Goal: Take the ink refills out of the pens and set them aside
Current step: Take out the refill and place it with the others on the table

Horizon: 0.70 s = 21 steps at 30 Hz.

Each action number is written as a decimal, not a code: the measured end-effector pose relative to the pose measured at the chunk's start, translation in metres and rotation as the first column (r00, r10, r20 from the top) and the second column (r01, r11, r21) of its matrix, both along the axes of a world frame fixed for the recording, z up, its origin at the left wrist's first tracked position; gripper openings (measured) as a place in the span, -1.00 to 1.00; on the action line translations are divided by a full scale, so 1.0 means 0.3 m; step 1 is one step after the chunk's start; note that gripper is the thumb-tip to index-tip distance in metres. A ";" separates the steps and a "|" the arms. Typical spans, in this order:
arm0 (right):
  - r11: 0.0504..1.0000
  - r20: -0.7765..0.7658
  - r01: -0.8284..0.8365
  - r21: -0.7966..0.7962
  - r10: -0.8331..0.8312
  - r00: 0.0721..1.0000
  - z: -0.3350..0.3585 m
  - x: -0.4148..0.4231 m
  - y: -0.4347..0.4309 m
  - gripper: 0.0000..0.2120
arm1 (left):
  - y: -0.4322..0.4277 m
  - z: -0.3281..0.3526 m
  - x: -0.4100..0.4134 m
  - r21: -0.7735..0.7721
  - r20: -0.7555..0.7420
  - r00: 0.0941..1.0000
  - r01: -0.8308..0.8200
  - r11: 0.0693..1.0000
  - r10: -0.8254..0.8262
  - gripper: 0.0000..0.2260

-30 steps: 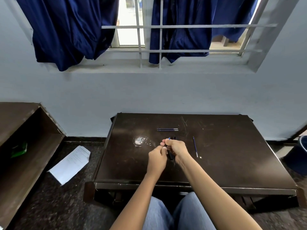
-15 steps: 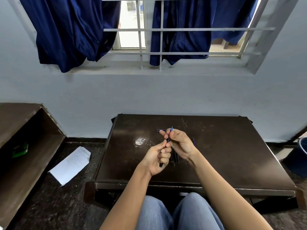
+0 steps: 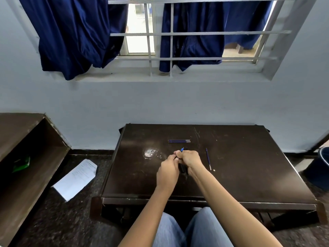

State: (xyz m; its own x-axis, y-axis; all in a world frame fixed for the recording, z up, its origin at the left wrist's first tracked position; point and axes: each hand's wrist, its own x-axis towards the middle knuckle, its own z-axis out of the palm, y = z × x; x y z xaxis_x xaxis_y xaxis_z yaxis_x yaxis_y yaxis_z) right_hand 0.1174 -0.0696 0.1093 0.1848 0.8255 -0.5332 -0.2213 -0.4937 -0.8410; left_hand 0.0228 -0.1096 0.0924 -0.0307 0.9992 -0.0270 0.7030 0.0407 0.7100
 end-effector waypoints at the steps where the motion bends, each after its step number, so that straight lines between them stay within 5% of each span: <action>1: 1.000 0.018 0.008 -0.015 -0.008 1.000 0.001 -0.002 0.007 -0.89 | -0.002 0.002 0.005 0.027 -0.003 1.000 -0.004 1.000 0.005 -0.71; 5: 0.999 -0.094 -0.036 0.015 0.037 0.995 0.034 0.029 -0.008 -0.90 | 0.014 0.041 0.016 -0.096 0.326 0.945 0.014 0.995 0.018 -0.71; 9: 0.963 -0.098 -0.153 0.222 0.178 0.979 0.106 0.062 -0.022 -0.90 | 0.034 0.114 0.001 -0.354 0.761 0.628 0.195 0.915 0.161 -0.67; 12: 0.935 -0.132 -0.208 0.286 0.253 0.958 0.151 0.073 -0.005 -0.89 | 0.053 0.138 -0.017 -0.407 0.893 0.345 0.349 0.844 0.288 -0.65; 14: 0.935 -0.201 -0.216 0.281 0.277 0.940 0.163 0.079 0.010 -0.87 | 0.066 0.148 -0.028 -0.402 0.912 0.254 0.407 0.820 0.322 -0.67; 16: 0.943 -0.265 -0.219 0.250 0.284 0.921 0.161 0.088 0.019 -0.85 | 0.074 0.158 -0.029 -0.397 0.896 0.355 0.371 0.840 0.266 -0.69; 17: 0.951 -0.271 -0.220 0.219 0.276 0.922 0.155 0.092 0.024 -0.84 | 0.077 0.160 -0.024 -0.370 0.849 0.495 0.304 0.878 0.186 -0.70; 19: 0.975 -0.237 -0.181 0.128 0.208 0.949 0.143 0.089 0.031 -0.81 | 0.075 0.145 -0.011 -0.211 0.547 0.837 0.151 0.966 -0.011 -0.71; 21: 0.996 -0.188 -0.077 0.054 0.086 0.978 0.127 0.079 0.041 -0.81 | 0.068 0.104 -0.002 -0.009 0.223 0.971 0.093 0.996 -0.088 -0.73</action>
State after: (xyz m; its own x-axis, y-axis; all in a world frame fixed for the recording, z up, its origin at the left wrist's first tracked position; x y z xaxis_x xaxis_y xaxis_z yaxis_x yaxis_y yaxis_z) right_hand 0.1410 -0.0573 0.1474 0.0149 0.8582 -0.5131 -0.3393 -0.4783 -0.8100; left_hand 0.0221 -0.0892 0.1235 0.0687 0.9968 -0.0417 0.5293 -0.0010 0.8484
